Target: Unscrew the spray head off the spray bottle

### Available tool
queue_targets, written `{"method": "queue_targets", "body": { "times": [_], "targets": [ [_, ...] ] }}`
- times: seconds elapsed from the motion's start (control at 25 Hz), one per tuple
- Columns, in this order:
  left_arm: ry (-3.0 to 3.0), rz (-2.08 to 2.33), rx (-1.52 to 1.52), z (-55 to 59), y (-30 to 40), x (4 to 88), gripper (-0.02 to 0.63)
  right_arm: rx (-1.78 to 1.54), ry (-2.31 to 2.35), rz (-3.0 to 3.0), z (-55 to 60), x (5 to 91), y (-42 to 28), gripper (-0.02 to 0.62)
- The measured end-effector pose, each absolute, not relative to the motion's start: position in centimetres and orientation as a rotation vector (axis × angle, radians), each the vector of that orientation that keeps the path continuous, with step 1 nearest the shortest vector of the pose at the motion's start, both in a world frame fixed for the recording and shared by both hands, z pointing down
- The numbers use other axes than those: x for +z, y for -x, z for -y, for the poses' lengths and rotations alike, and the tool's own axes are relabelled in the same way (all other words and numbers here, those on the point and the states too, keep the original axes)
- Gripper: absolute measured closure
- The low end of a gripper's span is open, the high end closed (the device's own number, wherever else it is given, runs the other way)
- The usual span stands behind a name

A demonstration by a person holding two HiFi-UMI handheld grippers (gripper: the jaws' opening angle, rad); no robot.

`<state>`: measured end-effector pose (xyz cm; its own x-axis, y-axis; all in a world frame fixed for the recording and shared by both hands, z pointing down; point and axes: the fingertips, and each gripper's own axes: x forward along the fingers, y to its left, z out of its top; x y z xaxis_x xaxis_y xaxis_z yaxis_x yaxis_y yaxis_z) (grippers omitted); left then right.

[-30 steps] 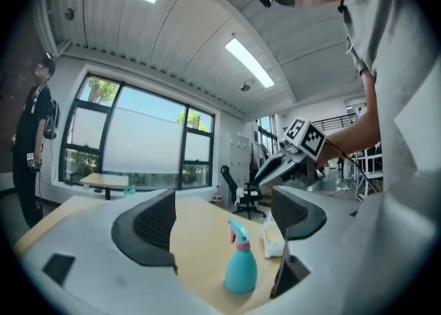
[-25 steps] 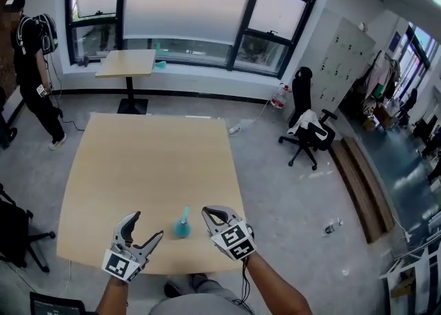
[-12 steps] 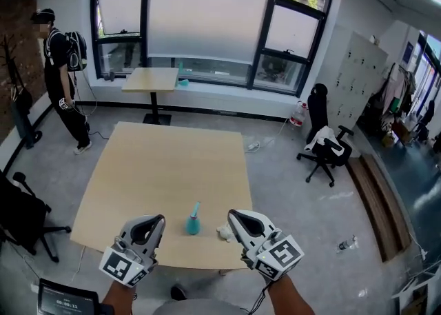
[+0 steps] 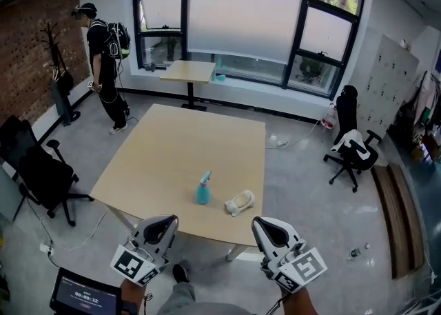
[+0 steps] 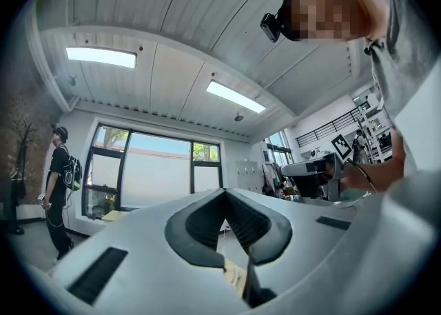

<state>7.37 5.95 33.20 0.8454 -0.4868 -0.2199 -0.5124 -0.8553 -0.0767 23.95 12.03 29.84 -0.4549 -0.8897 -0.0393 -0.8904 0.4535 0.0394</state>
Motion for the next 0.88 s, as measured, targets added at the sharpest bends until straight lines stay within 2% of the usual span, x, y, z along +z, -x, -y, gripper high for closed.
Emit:
{"method": "queue_targets", "body": {
  "times": [0.32, 0.88],
  "targets": [
    [2.814, -0.938, 0.246, -16.4, -3.8, 32.4, 0.601, 0.084, 1.532, -2.745, -21.0, 29.4, -21.2, 0.589],
    [2.827, -0.863, 0.245, -20.6, -0.6, 31.9, 0.601, 0.050, 1.674, -2.669, -25.5, 30.3, -18.7, 0.589]
  ]
}}
